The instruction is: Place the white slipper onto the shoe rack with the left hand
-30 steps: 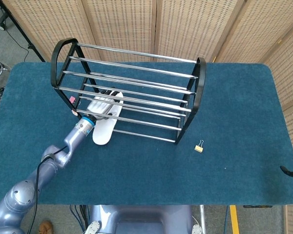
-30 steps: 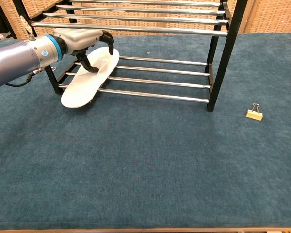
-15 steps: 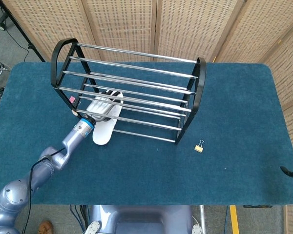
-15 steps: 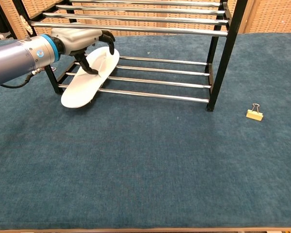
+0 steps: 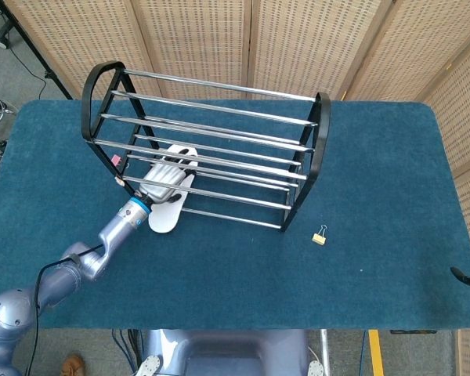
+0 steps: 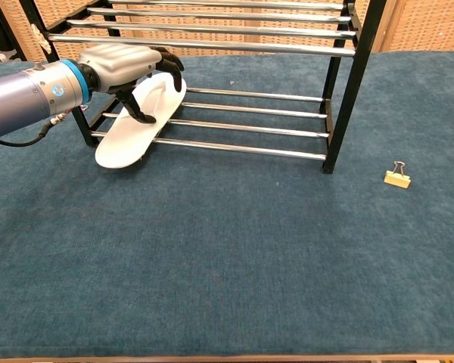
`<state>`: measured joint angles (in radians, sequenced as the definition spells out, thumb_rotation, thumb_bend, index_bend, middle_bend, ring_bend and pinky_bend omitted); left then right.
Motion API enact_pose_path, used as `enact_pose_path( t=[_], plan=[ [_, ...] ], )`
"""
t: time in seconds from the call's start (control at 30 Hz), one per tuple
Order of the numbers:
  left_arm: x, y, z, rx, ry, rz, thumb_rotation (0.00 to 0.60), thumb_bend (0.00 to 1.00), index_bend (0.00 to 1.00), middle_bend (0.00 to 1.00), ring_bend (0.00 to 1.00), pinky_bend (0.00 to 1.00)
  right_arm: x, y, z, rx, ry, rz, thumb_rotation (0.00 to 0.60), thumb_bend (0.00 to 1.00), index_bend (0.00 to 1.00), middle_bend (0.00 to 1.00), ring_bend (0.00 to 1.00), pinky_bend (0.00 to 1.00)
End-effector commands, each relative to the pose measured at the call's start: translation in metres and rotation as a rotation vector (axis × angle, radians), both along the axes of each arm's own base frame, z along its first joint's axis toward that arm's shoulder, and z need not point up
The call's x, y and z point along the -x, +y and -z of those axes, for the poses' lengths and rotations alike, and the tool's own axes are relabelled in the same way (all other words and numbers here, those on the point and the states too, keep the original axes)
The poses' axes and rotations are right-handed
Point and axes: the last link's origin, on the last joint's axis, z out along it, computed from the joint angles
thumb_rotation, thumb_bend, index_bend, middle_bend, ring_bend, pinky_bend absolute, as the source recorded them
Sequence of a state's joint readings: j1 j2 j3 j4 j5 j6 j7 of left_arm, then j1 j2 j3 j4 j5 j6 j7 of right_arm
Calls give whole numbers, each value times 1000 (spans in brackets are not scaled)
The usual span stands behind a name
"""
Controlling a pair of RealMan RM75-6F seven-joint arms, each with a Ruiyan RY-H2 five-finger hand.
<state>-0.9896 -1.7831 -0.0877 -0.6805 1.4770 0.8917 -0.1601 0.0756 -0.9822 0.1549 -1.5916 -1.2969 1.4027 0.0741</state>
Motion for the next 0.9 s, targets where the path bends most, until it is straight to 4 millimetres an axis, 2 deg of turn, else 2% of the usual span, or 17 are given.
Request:
enact_pose_path(
  t=[0.03,0.7,0.9],
  plan=[
    [-1,-2,-2,-2,-2,3,600,195,337,149,67,272,0,0,0,1,-1,-1,600,0,0,0,0,0],
    [-16,-24,7,38,-16,41,600,195,340,149,73,272,-1,4,-7,20,-15,-2,600,0,0,0,0,0],
    [-28,-34,14,64,-32,68,600,195,340,149,73,271,0,7,-10,30,-18,1,600,0,0,0,0,0]
  ],
)
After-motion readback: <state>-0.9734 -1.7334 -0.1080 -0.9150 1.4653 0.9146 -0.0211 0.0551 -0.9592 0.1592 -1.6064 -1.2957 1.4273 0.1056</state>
